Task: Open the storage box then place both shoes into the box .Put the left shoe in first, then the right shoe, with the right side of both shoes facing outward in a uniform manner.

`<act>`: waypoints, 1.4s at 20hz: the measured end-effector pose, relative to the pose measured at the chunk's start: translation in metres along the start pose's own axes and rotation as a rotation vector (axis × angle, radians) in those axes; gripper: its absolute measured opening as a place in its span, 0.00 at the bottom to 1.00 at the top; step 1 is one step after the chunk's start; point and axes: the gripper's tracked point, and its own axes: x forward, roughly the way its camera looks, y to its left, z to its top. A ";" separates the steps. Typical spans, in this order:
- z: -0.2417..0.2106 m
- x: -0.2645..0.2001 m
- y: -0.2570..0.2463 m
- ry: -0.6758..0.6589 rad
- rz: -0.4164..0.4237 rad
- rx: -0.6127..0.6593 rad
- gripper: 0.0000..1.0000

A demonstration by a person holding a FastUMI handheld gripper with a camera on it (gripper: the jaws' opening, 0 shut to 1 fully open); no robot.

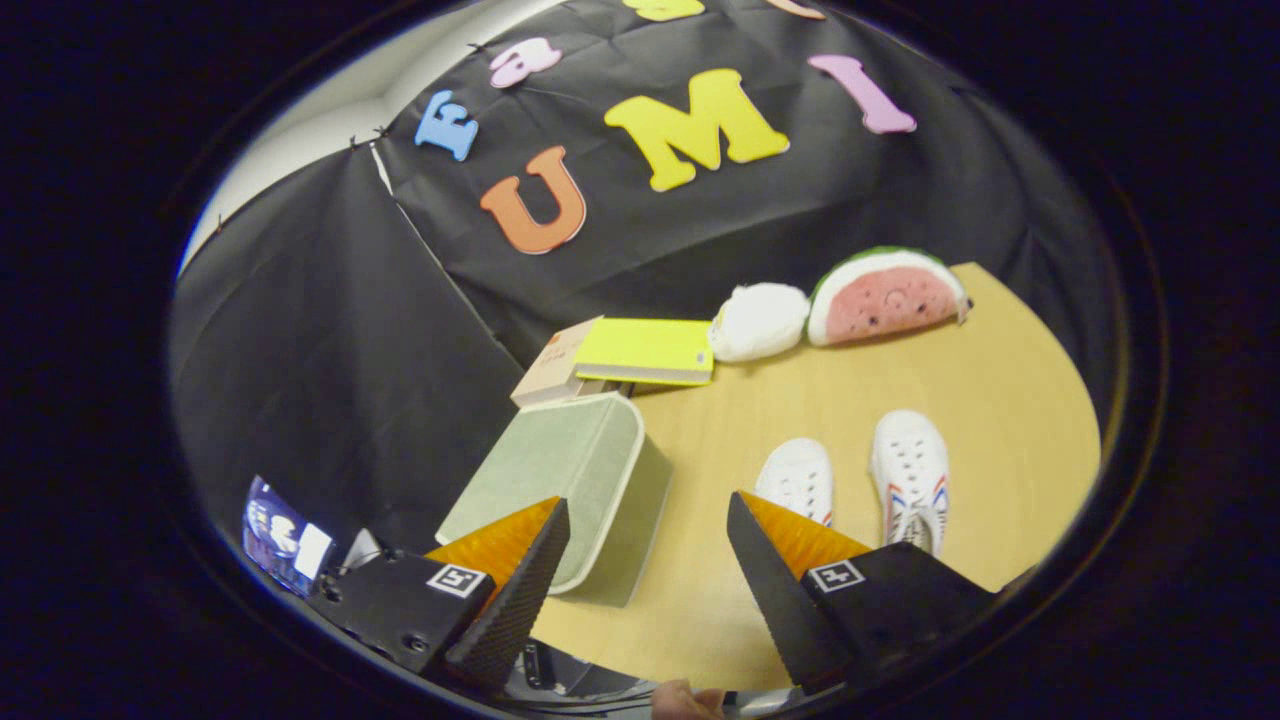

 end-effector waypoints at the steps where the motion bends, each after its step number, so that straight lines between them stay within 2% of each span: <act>1: 0.001 0.008 -0.002 0.045 0.030 0.037 1.00; 3: 0.004 0.025 -0.004 0.111 0.101 0.090 1.00; 7: 0.010 0.048 0.011 0.219 0.311 0.126 1.00; 12: 0.011 0.082 0.019 0.348 0.489 0.278 1.00; 14: 0.016 0.103 0.016 0.387 0.502 0.403 1.00; 16: 0.014 0.116 0.015 0.421 0.542 0.462 0.99; 20: 0.012 0.137 0.021 0.490 0.616 0.440 0.99; 23: 0.009 0.141 0.039 0.547 0.724 0.398 0.97; 25: -0.003 0.140 0.040 0.615 0.733 0.381 0.94; 27: 0.003 0.140 0.037 0.606 0.737 0.414 0.74; 28: 0.005 0.139 0.034 0.596 0.728 0.428 0.59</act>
